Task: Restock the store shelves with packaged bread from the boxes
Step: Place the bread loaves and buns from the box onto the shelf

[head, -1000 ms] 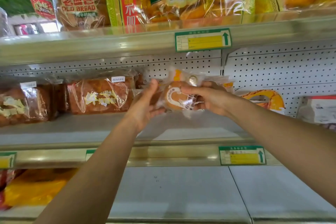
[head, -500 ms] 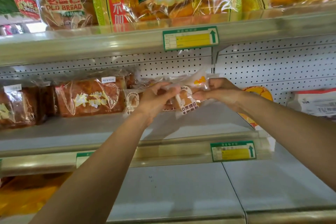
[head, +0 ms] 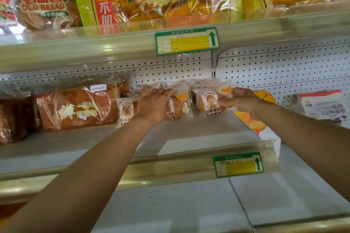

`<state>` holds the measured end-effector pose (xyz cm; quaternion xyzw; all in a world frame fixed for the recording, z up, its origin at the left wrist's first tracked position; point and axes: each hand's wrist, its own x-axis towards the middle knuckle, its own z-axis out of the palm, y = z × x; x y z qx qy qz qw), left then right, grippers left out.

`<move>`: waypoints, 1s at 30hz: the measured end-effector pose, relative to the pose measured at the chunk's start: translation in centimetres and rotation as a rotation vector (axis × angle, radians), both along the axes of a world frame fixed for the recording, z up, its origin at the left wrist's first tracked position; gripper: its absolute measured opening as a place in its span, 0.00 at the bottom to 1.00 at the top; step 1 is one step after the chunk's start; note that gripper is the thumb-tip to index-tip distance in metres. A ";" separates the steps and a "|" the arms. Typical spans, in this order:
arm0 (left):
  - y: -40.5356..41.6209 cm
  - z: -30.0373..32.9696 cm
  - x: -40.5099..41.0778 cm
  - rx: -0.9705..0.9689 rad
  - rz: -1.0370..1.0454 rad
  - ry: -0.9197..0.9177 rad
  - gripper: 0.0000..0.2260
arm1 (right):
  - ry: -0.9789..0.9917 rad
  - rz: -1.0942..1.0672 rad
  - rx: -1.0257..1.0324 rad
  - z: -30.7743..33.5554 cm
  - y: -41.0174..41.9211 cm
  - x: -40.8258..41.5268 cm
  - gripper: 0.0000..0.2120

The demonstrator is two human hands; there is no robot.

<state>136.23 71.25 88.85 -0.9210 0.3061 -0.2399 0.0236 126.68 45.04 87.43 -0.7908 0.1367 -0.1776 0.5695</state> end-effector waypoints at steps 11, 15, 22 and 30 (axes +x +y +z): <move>-0.5 -0.5 0.5 -0.029 0.023 -0.071 0.34 | -0.019 -0.117 -0.091 -0.9 0.2 2.0 0.12; -0.7 -0.7 0.4 -0.025 0.019 -0.084 0.33 | 0.024 -0.147 -0.108 -0.9 0.1 2.3 0.17; -0.4 -0.5 -0.2 -0.098 -0.001 -0.040 0.37 | 0.071 -0.262 -0.154 -0.3 0.7 1.1 0.42; 1.2 0.1 -5.2 -0.961 -0.153 0.466 0.24 | -0.151 -0.304 -0.231 0.1 3.7 -2.4 0.25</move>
